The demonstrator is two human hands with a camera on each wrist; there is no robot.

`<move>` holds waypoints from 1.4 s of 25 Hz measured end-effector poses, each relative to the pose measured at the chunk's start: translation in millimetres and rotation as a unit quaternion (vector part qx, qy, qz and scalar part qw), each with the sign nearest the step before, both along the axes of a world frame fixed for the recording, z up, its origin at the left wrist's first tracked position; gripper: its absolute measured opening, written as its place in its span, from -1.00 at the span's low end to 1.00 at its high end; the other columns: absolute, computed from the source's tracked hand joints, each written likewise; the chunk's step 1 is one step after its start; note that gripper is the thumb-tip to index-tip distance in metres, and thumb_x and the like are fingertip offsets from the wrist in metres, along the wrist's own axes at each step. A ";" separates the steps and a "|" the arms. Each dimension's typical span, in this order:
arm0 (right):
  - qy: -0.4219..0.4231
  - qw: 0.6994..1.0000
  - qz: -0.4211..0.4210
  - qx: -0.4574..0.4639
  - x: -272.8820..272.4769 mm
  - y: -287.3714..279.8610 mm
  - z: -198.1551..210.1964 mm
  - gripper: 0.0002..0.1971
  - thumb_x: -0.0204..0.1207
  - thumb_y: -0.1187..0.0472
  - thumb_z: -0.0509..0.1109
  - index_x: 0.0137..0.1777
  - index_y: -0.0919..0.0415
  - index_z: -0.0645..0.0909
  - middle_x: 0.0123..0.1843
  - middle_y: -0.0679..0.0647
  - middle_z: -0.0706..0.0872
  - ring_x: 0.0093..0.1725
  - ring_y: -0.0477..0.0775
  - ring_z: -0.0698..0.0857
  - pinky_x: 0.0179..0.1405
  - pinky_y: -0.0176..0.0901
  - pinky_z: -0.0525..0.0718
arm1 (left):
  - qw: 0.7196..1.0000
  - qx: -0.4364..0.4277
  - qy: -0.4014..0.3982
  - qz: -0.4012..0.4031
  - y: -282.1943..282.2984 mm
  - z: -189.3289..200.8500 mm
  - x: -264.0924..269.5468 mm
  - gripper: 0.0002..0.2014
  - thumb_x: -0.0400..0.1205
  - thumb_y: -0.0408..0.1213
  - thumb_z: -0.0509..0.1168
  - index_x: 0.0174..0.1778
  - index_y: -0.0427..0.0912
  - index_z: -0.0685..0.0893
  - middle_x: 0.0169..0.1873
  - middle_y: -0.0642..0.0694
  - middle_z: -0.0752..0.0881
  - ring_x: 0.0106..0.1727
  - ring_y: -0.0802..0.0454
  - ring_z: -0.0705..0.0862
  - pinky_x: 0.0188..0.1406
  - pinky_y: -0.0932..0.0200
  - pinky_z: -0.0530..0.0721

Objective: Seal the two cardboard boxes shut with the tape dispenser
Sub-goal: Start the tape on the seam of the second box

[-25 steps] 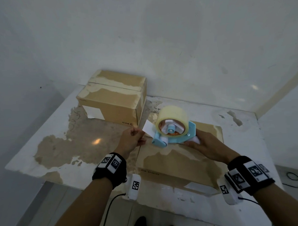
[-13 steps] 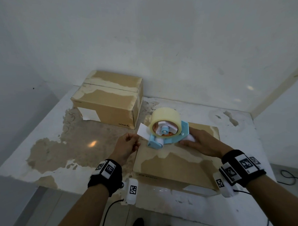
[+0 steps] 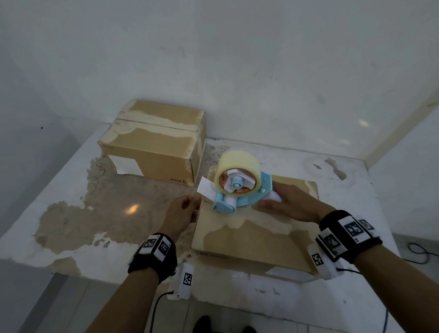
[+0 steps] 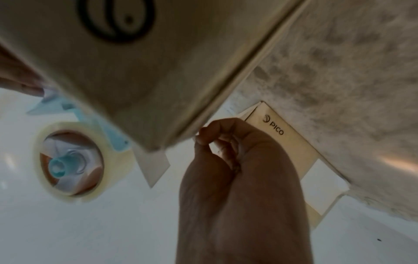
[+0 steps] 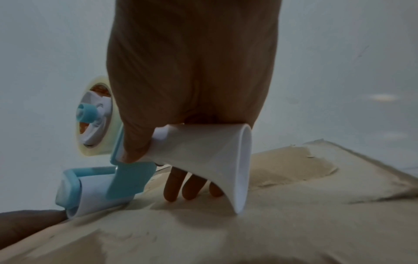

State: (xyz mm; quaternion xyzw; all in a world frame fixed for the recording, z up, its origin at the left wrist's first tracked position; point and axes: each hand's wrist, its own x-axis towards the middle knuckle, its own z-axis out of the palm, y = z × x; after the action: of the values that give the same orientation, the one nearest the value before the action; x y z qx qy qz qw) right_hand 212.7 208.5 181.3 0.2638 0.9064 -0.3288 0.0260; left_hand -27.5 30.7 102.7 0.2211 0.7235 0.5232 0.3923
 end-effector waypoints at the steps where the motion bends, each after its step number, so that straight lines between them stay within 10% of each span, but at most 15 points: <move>1: 0.000 1.000 0.001 0.001 0.0 0.0 -0.7 -0.49 0.61 -0.15 0.32 0.52 -0.05 0.41 0.41 0.02 0.67 0.26 0.03 0.67 0.30 0.09 0.63 | 1.000 -0.001 0.013 -0.006 -0.2 -0.1 3.1 -0.69 0.73 -0.17 0.20 -0.04 -0.41 0.65 -0.29 -0.20 0.69 -0.33 -0.02 0.60 -0.35 0.17 0.63; 10: 0.008 1.000 0.003 -0.003 -0.8 -0.9 -1.6 -0.53 0.63 -0.07 0.33 0.50 -0.02 0.44 0.41 0.03 0.67 0.21 -0.04 0.63 0.16 -0.19 0.51 | 0.997 -0.080 0.017 -0.013 4.0 -21.4 10.1 -0.65 0.68 -0.04 0.10 0.24 -0.18 0.55 0.06 -0.20 0.71 -0.01 -0.05 0.70 -0.02 -0.04 0.73; 17: -0.002 1.000 0.009 -0.006 0.7 -3.0 0.0 -0.60 0.65 -0.04 0.31 0.45 0.04 0.49 0.37 0.07 0.68 0.21 0.03 0.64 0.18 -0.15 0.53 | 0.992 0.045 0.120 -0.008 -11.3 8.3 34.4 -0.72 0.78 -0.30 0.03 0.12 0.02 0.65 -0.08 0.16 0.71 -0.08 0.35 0.68 -0.05 0.29 0.60; 22: -0.016 1.000 0.015 0.004 1.0 -5.4 0.8 -0.59 0.65 -0.06 0.30 0.45 0.03 0.49 0.38 0.09 0.68 0.20 0.06 0.65 0.20 -0.07 0.56 | 0.999 -0.011 0.040 -0.022 -1.1 2.9 24.7 -0.59 0.76 0.04 -0.03 0.19 -0.01 0.68 0.06 -0.15 0.76 0.08 -0.11 0.73 0.21 -0.20 0.67; 27: -0.039 0.999 0.017 0.014 0.8 -3.6 -1.3 -0.57 0.66 -0.09 0.25 0.46 0.05 0.46 0.35 0.13 0.70 0.15 0.11 0.67 0.16 -0.04 0.58 | 0.988 -0.045 0.101 -0.109 10.9 12.2 29.4 -0.57 0.81 -0.12 -0.15 0.55 -0.10 0.39 0.31 -0.09 0.55 0.34 -0.04 0.53 0.30 0.12 0.45; 35: -0.064 0.995 0.062 0.039 3.1 0.9 8.1 -0.61 0.70 -0.03 0.22 0.46 0.06 0.43 0.36 0.11 0.67 0.21 0.13 0.66 0.25 -0.01 0.60 | 0.983 -0.035 0.134 -0.118 8.5 -3.7 19.7 -0.58 0.81 -0.13 -0.12 0.46 -0.17 0.48 0.32 -0.24 0.62 0.28 -0.10 0.59 0.23 0.09 0.49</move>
State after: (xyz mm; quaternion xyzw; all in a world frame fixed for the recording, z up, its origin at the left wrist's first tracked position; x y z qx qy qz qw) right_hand 215.8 209.4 189.3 0.2286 0.9296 -0.2733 0.0939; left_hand -7.8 39.1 99.0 0.3590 0.7564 0.4130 0.3583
